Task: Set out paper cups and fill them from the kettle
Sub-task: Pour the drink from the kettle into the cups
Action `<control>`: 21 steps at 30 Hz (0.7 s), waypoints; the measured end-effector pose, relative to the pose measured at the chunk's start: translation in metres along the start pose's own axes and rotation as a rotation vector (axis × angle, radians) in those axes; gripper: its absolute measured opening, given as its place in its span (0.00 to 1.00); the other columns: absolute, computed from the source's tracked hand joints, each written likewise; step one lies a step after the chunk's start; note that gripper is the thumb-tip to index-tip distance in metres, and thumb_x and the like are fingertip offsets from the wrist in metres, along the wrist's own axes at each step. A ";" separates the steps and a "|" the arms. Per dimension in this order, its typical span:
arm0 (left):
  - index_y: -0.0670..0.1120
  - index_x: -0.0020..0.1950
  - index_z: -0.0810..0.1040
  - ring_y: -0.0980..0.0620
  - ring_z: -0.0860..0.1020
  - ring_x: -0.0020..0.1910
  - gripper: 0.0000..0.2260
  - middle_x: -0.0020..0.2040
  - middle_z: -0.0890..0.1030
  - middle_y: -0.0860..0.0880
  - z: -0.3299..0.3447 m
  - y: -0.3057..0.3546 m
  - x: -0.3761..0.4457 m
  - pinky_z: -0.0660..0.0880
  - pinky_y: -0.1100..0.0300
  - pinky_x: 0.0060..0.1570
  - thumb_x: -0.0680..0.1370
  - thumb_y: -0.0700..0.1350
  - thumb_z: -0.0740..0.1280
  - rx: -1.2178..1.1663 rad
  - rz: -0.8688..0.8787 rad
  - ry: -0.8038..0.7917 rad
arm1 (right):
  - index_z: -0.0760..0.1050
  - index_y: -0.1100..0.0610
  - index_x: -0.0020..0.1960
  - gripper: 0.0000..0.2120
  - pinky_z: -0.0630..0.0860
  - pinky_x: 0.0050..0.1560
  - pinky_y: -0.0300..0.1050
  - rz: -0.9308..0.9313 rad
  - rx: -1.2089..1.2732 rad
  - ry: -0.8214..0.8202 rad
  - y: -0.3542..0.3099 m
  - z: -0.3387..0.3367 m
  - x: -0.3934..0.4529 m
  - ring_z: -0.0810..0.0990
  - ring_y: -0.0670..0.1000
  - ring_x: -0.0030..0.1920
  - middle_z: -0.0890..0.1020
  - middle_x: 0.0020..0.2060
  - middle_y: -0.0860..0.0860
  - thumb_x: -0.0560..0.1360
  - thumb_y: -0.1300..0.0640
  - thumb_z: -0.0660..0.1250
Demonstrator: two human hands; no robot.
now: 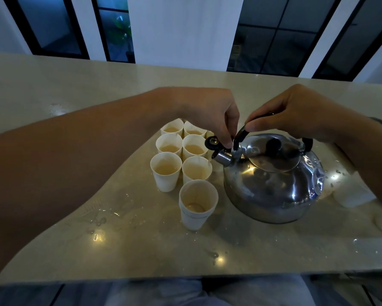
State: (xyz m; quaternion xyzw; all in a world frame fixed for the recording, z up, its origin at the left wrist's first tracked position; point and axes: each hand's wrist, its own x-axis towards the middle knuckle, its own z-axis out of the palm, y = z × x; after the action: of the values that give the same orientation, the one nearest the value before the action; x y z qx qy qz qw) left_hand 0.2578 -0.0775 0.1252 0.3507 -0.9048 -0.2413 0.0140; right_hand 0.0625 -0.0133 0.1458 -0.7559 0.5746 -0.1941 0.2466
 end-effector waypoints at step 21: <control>0.49 0.48 0.85 0.63 0.81 0.40 0.09 0.39 0.85 0.59 0.003 -0.006 0.004 0.77 0.63 0.48 0.71 0.49 0.78 -0.029 -0.005 -0.042 | 0.87 0.46 0.46 0.07 0.74 0.47 0.40 -0.003 -0.032 -0.059 -0.004 0.001 0.006 0.82 0.39 0.40 0.86 0.37 0.40 0.68 0.48 0.77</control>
State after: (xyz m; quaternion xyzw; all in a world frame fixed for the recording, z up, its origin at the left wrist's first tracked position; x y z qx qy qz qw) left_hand 0.2578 -0.0826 0.1189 0.3477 -0.9003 -0.2617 -0.0008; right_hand 0.0676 -0.0180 0.1471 -0.7661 0.5688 -0.1629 0.2510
